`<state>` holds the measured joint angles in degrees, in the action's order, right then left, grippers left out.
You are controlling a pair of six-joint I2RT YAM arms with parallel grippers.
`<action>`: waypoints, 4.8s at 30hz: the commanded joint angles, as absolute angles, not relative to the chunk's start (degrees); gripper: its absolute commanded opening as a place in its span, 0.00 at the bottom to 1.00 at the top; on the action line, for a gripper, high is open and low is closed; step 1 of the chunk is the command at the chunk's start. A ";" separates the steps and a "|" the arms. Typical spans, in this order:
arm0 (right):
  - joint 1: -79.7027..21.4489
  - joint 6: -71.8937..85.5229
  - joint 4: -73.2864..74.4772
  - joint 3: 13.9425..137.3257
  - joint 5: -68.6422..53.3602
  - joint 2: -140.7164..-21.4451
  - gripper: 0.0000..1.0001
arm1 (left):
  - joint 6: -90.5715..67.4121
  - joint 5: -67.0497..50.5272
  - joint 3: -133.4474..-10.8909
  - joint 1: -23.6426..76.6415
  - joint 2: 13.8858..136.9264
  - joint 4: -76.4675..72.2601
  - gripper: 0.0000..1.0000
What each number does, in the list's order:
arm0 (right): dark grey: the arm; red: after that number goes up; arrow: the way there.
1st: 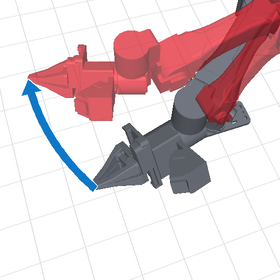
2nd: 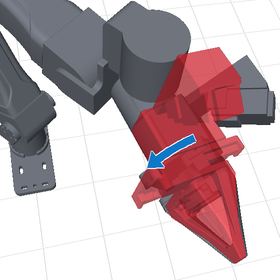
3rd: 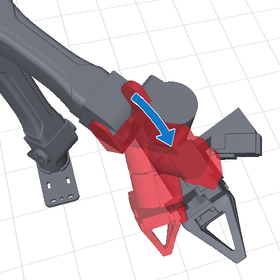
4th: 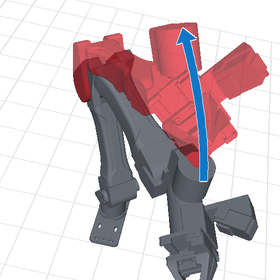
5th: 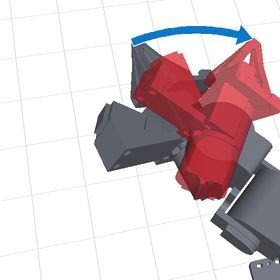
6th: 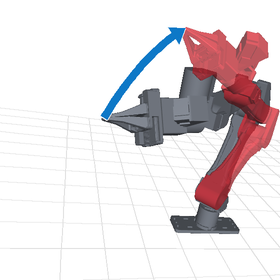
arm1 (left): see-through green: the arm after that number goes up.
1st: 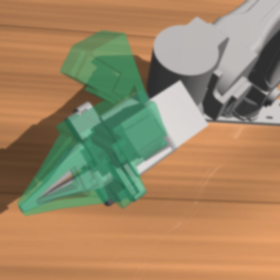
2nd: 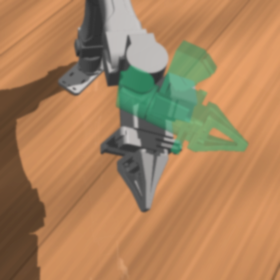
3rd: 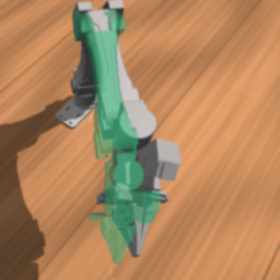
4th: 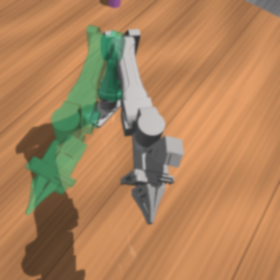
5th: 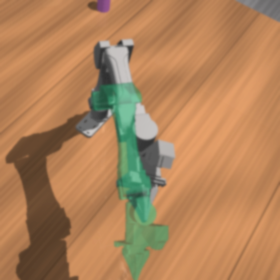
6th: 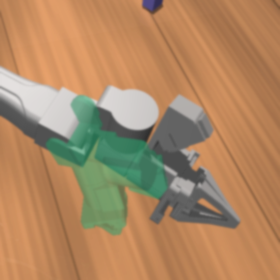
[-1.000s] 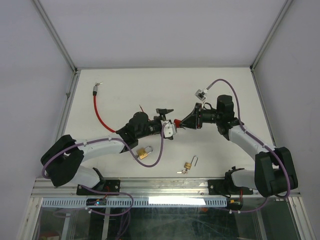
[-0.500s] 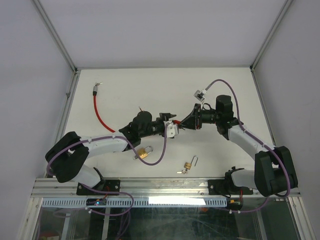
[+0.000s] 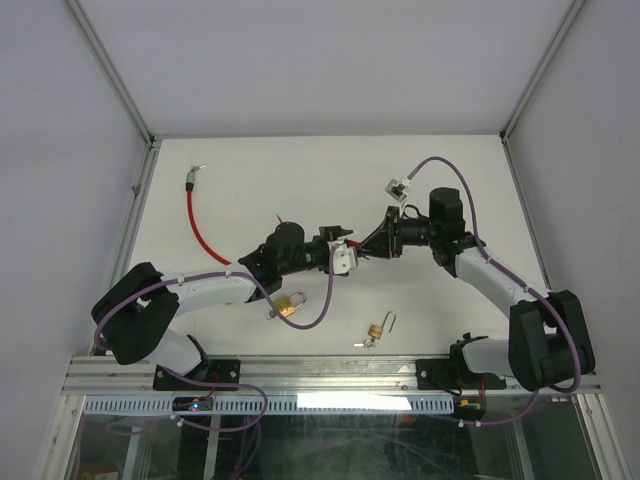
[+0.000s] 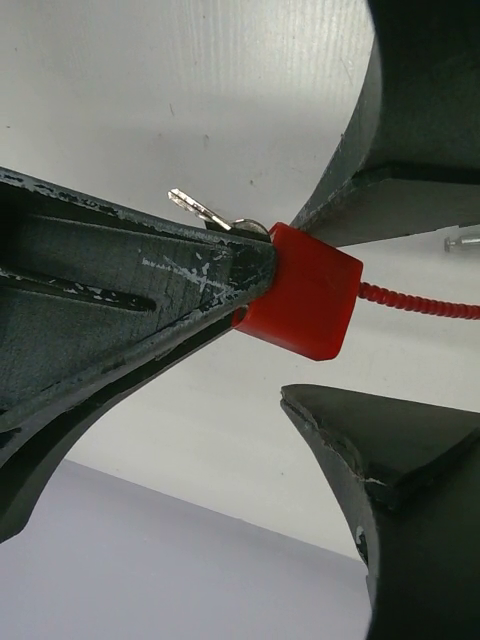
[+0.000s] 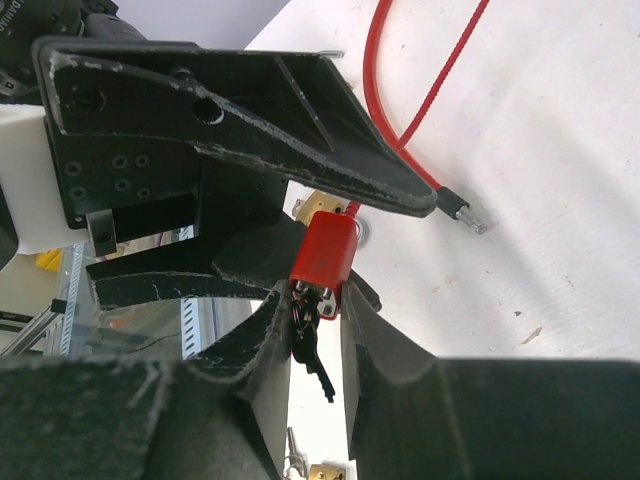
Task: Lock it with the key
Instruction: Pick up the lock from the center of the board, then lock the lock.
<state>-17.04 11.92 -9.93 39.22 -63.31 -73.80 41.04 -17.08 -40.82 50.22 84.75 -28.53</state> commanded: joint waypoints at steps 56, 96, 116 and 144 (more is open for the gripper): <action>-16.60 -3.28 8.68 47.72 -62.18 -71.74 0.31 | 33.90 2.93 -38.52 58.58 82.42 -37.26 0.00; -11.87 7.71 14.64 53.79 -67.17 -77.03 0.65 | 48.33 10.06 -31.03 59.68 87.48 -55.35 0.00; -13.17 -79.96 45.20 47.25 -75.32 -58.14 0.58 | 35.22 -10.38 -36.18 59.06 78.73 -33.53 0.00; -17.99 -68.65 33.88 44.81 -70.30 -58.44 0.34 | 32.73 -13.36 -40.52 59.06 83.17 -31.38 0.00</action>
